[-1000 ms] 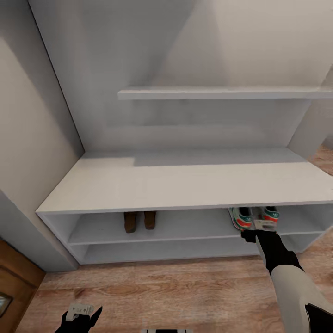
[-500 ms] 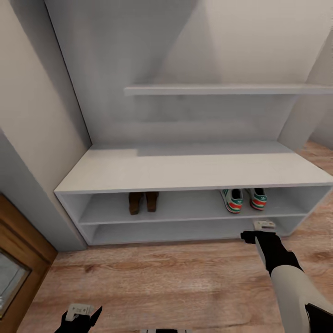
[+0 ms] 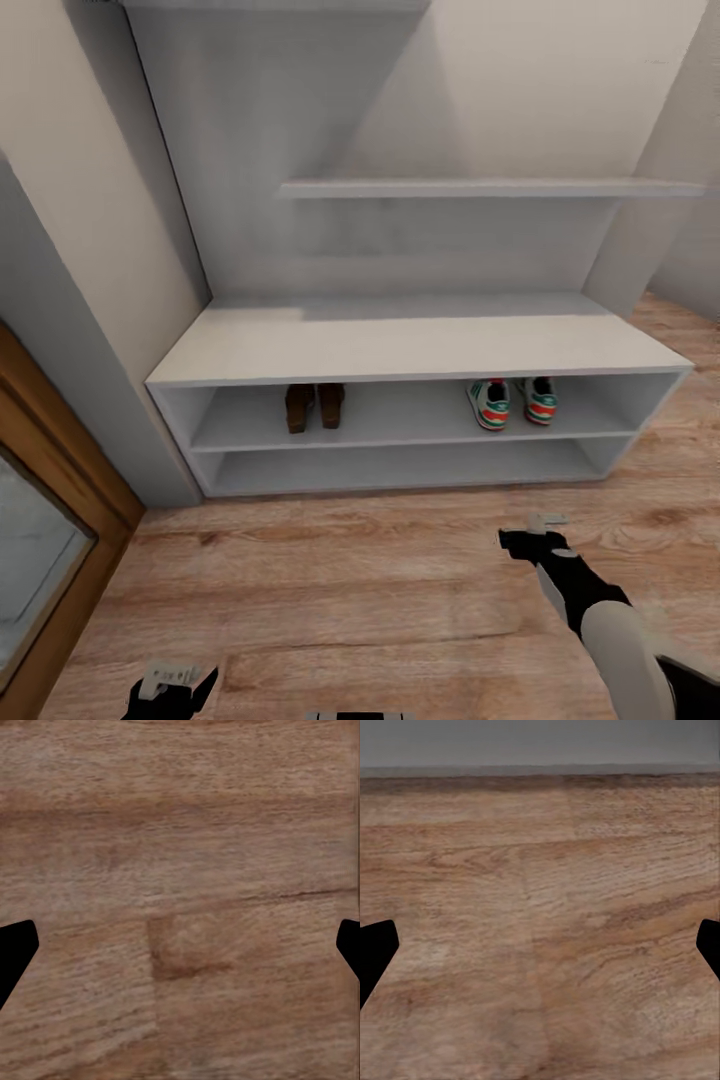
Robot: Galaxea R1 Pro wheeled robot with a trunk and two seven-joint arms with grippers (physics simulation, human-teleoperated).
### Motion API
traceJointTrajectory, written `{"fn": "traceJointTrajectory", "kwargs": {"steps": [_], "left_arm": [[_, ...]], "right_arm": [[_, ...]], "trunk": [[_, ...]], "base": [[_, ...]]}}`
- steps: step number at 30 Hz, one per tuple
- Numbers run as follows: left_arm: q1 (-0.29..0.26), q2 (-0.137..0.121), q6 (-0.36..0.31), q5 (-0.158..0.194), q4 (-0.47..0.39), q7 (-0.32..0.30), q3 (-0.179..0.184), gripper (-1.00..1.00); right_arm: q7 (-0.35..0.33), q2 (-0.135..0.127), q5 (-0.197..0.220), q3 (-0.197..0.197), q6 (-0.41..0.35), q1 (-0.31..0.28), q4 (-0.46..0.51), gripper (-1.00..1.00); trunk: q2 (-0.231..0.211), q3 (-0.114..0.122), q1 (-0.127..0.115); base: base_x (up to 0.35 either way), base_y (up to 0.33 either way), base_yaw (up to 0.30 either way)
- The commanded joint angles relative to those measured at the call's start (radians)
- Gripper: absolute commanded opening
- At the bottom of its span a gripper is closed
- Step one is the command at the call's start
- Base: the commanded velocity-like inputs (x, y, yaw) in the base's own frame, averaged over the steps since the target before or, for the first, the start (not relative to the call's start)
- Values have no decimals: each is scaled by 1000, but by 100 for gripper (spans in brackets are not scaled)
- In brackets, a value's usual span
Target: Pick up the two gym shoes and the two sandals from the corridor floor and place them onto the hallstand (shoe rack) in the corridor, making sure they are on the rack and not on the floor. Arrange them so the two gym shoes are next to each other and the two sandals are next to each other.
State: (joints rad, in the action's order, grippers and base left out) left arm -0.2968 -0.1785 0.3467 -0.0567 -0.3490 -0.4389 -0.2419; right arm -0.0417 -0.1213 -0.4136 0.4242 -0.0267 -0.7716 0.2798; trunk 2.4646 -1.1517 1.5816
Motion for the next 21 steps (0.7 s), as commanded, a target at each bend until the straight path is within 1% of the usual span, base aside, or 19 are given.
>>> {"fn": "traceJointTrajectory", "kwargs": {"steps": [1, 5, 6, 11, 14, 17, 18, 21], "left_arm": [[-1, 1, 3, -6, 2, -6, -8, 100], [0, 0, 3, -6, 3, -5, -8, 100], [0, 0, 4, -6, 3, -5, -8, 100], [6, 0, 16, -6, 4, -5, -8, 100], [10, 0, 41, -6, 4, -4, -9, 100], [11, 0, 48, -5, 4, -3, -9, 100], [11, 1, 50, -5, 4, -3, -9, 100], [12, 1, 53, -5, 4, -3, -10, 100]], "right_arm": [[-4, -2, -10, 8, 33, 3, -28, 100], [-4, -10, -10, 8, 159, 22, -116, 100], [-4, -13, -10, 8, 215, 34, -151, 100], [-4, -15, -10, 8, 325, 76, -206, 100], [-4, -16, -8, 8, 416, 149, -227, 100], [-4, -16, -7, 8, 476, 200, -232, 100], [-4, -16, -6, 8, 507, 223, -233, 100], [-4, -15, -5, 8, 550, 256, -235, 100]], "trunk": [[0, -1, -1], [0, -1, -1], [0, -1, -1], [0, -1, -1], [0, -1, -1], [0, -1, -1], [0, -1, -1], [0, -1, -1]], "base": [[-185, 0, 0], [-109, 0, 0], [-49, 0, 0], [-26, 0, 0], [-7, 0, 0], [-2, 0, 0], [-1, 0, 0], [0, 0, 0]]}}
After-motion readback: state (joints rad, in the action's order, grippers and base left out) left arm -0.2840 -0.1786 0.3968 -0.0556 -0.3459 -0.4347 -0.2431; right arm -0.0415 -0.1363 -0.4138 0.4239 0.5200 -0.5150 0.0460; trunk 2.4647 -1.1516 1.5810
